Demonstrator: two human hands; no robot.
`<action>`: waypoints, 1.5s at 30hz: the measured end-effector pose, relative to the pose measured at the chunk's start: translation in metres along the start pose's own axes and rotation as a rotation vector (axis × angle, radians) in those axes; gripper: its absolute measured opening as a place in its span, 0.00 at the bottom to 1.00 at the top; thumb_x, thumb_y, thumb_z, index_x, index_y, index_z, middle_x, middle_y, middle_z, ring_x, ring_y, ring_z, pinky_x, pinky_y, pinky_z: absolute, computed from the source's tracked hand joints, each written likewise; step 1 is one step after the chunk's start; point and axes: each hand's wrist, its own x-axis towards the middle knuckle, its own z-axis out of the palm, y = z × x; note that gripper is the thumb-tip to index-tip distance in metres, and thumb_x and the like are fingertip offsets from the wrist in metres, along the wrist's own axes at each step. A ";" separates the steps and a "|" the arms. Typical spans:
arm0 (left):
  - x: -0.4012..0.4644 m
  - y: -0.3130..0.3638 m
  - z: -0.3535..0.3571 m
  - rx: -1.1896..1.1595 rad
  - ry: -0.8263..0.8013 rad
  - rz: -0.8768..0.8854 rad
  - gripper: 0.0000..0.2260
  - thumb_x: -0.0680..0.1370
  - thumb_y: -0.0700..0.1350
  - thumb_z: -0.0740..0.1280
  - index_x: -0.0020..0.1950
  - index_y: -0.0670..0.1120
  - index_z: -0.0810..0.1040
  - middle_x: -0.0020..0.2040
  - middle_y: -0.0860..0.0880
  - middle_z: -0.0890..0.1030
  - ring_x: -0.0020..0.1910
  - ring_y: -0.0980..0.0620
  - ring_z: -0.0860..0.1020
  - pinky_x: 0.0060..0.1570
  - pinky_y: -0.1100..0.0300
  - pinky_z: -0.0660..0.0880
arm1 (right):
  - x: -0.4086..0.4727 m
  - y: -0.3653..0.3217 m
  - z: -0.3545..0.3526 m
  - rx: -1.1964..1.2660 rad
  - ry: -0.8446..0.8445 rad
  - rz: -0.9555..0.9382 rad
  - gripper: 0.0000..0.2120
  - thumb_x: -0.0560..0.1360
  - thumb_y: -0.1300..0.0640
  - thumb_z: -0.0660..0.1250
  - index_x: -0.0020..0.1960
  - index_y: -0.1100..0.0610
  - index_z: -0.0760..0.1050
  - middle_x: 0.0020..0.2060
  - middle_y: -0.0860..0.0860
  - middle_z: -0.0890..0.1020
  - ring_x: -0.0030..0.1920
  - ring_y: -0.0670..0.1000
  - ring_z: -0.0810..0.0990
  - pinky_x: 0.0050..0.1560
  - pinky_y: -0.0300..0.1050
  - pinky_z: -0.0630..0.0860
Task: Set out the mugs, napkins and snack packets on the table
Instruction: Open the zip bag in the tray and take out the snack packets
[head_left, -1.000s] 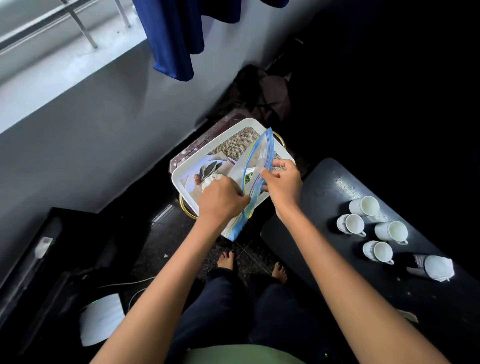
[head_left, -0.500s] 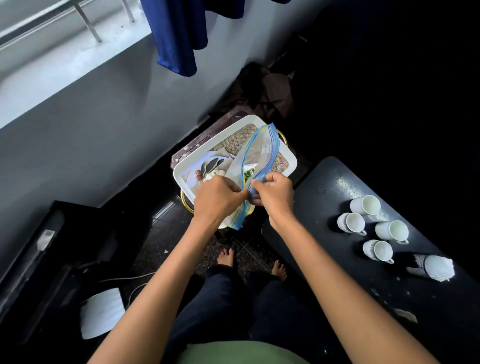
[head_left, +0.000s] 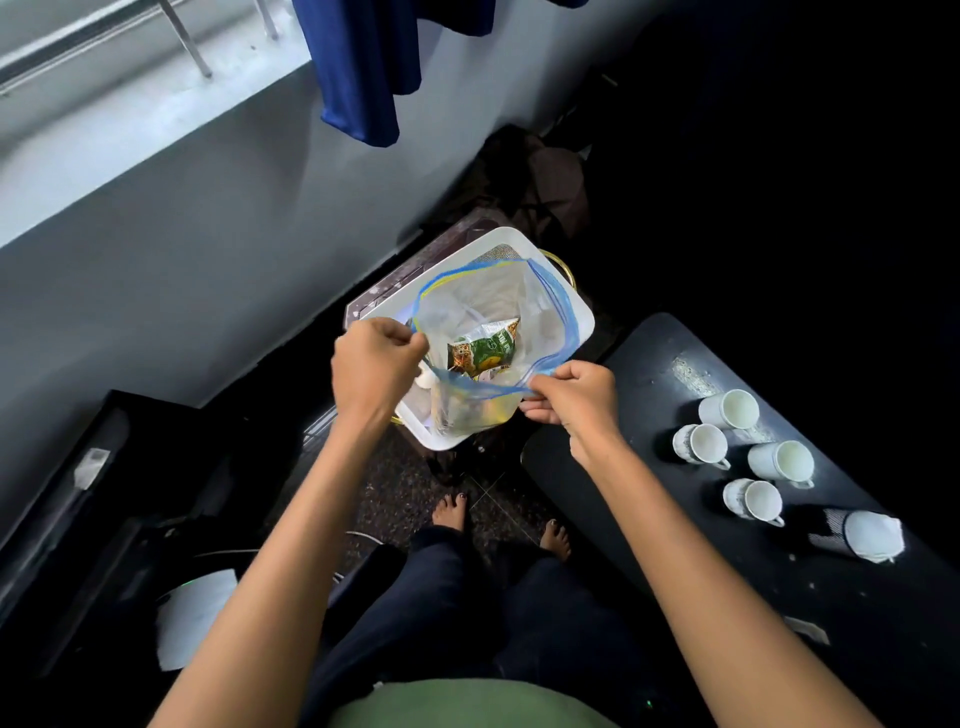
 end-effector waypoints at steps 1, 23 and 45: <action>0.001 -0.002 -0.003 -0.007 0.008 -0.006 0.05 0.71 0.45 0.68 0.38 0.45 0.82 0.31 0.49 0.83 0.34 0.51 0.83 0.46 0.55 0.80 | 0.001 0.002 -0.003 -0.006 0.017 0.001 0.08 0.70 0.67 0.68 0.33 0.61 0.73 0.29 0.57 0.81 0.28 0.50 0.83 0.29 0.39 0.80; -0.022 0.000 -0.003 0.192 -0.069 0.056 0.07 0.74 0.50 0.63 0.44 0.51 0.80 0.37 0.51 0.84 0.42 0.45 0.81 0.44 0.56 0.75 | -0.004 0.015 -0.006 0.000 -0.024 -0.216 0.07 0.71 0.63 0.66 0.37 0.55 0.69 0.35 0.54 0.80 0.35 0.49 0.84 0.34 0.40 0.79; -0.048 -0.011 0.068 0.031 -0.140 0.139 0.17 0.76 0.54 0.65 0.63 0.51 0.74 0.46 0.59 0.81 0.47 0.53 0.80 0.39 0.60 0.66 | 0.050 0.007 0.003 -0.288 0.097 -0.285 0.04 0.70 0.60 0.69 0.45 0.55 0.77 0.39 0.51 0.78 0.39 0.48 0.76 0.35 0.32 0.70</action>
